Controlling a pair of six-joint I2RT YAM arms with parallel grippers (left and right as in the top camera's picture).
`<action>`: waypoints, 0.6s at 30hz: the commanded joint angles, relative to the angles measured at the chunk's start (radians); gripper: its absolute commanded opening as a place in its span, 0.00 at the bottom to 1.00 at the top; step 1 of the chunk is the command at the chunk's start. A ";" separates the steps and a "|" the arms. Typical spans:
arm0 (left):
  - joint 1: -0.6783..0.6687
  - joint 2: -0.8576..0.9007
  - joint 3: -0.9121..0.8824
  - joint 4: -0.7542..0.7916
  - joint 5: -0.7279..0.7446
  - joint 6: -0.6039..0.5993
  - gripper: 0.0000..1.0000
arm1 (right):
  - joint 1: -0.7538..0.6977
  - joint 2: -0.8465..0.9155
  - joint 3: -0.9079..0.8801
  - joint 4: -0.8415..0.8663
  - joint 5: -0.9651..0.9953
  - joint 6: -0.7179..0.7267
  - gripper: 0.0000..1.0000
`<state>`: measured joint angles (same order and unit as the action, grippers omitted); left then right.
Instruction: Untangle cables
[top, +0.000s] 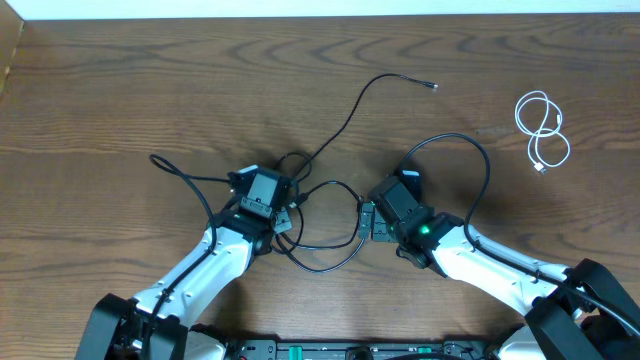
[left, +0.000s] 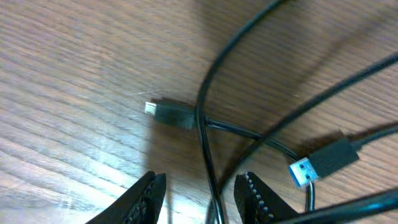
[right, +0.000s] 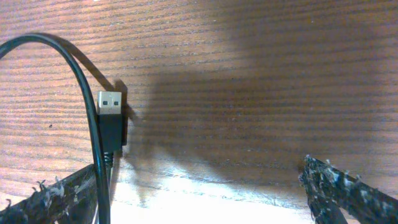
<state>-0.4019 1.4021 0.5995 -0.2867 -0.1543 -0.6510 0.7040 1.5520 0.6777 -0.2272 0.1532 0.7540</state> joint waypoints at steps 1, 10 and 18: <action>0.004 -0.011 0.019 -0.002 0.035 0.002 0.42 | -0.003 0.010 0.009 -0.002 0.013 0.008 0.99; 0.004 0.053 -0.006 0.009 -0.067 0.002 0.40 | -0.003 0.010 0.009 -0.001 0.013 0.008 0.99; 0.005 0.121 -0.006 0.031 -0.068 -0.003 0.35 | -0.003 0.010 0.009 -0.002 0.013 0.008 0.99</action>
<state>-0.4019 1.4948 0.5999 -0.2527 -0.2035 -0.6521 0.7040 1.5520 0.6777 -0.2276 0.1532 0.7540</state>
